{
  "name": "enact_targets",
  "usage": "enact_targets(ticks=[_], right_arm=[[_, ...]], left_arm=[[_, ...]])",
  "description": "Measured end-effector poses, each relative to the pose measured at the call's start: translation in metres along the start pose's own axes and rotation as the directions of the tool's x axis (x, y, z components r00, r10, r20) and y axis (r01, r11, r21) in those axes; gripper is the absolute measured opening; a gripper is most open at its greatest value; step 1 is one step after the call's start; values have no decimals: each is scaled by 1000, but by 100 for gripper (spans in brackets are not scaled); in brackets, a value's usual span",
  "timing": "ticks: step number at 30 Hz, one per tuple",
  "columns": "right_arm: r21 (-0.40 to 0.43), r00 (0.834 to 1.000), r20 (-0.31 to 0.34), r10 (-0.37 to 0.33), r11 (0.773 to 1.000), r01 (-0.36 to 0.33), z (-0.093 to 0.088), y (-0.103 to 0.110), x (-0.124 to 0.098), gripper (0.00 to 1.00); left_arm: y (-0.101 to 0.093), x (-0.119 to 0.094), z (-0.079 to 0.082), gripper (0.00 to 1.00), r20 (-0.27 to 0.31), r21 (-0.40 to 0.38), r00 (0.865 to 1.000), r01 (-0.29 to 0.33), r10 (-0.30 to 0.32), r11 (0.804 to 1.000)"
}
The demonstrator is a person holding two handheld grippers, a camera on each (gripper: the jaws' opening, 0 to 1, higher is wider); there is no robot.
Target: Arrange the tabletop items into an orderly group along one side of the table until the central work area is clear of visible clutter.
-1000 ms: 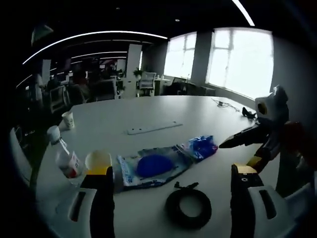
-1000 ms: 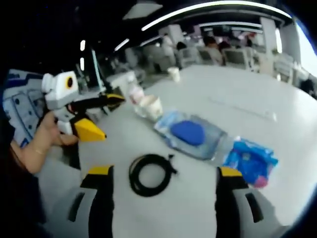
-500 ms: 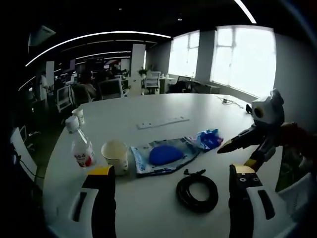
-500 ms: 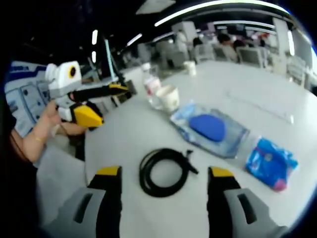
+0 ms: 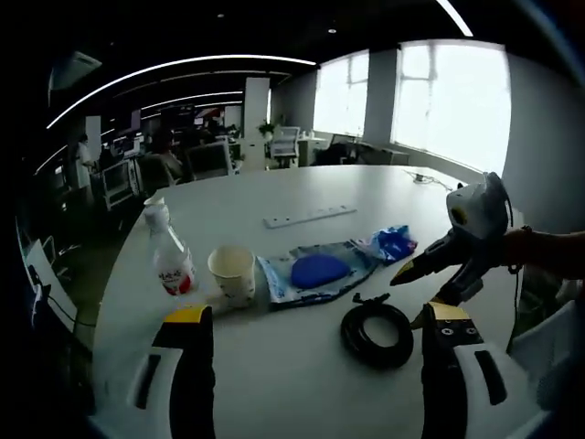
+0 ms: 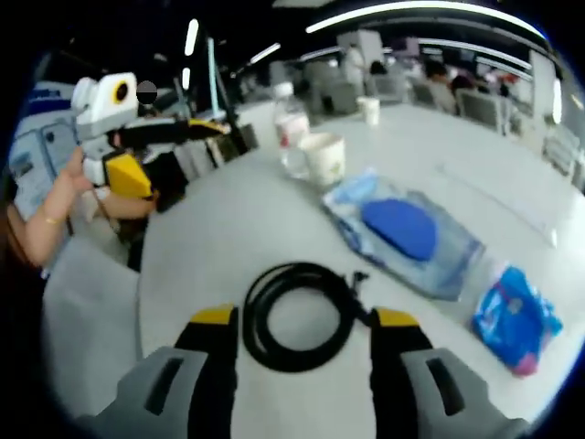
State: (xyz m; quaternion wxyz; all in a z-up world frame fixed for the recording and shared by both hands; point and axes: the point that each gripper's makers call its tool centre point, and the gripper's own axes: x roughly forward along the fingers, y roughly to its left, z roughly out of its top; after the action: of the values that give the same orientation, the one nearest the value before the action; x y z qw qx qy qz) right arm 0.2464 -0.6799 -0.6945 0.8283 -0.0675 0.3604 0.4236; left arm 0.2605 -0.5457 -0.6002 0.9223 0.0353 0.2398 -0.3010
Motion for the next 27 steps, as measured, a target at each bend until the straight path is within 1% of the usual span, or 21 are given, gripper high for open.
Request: enact_targets(ticks=[1, 3, 6, 8, 10, 14, 17, 21, 23, 24, 27], right_arm=[[-1, 1000, 0, -4, 1000, 4, 0, -3, 2, 51], [-5, 1000, 0, -14, 1000, 14, 0, -9, 7, 48], [-3, 999, -9, -33, 999, 33, -3, -21, 16, 46], [2, 998, -36, -58, 998, 58, -8, -29, 22, 43], [5, 997, -32, -72, 997, 72, -9, -35, 27, 41], [-13, 996, -55, -73, 997, 72, -11, -36, 36, 41], [-59, 995, -71, -74, 996, 69, -11, -33, 42, 41], [-62, 993, -87, -76, 996, 70, -14, -33, 45, 36], [-96, 990, -109, -93, 992, 82, -18, -35, 46, 35], [-120, 990, -96, -107, 988, 96, -16, -37, 46, 32], [-131, 988, -107, -112, 987, 98, -17, -37, 46, 28]], left_arm=[[1, -2, 1, 91, 6, -8, 1000, -3, 3, 1000], [1, -5, 8, 91, 56, -33, 998, 7, -5, 999], [2, -8, 10, 91, 56, -26, 998, 0, 2, 1000], [4, -9, 8, 91, 40, -8, 999, -14, 15, 1000], [7, -9, 8, 90, 46, -12, 999, -24, 25, 1000], [8, -11, 7, 90, 43, -17, 999, -24, 25, 1000], [10, -12, 2, 90, 21, -6, 999, -32, 32, 999], [12, -15, 0, 90, 20, -13, 999, -35, 35, 999], [12, -18, -1, 89, 14, -5, 999, -34, 34, 999], [12, -19, -1, 89, 10, 1, 999, -36, 36, 999], [13, -21, -1, 89, 15, -5, 999, -41, 41, 999]])
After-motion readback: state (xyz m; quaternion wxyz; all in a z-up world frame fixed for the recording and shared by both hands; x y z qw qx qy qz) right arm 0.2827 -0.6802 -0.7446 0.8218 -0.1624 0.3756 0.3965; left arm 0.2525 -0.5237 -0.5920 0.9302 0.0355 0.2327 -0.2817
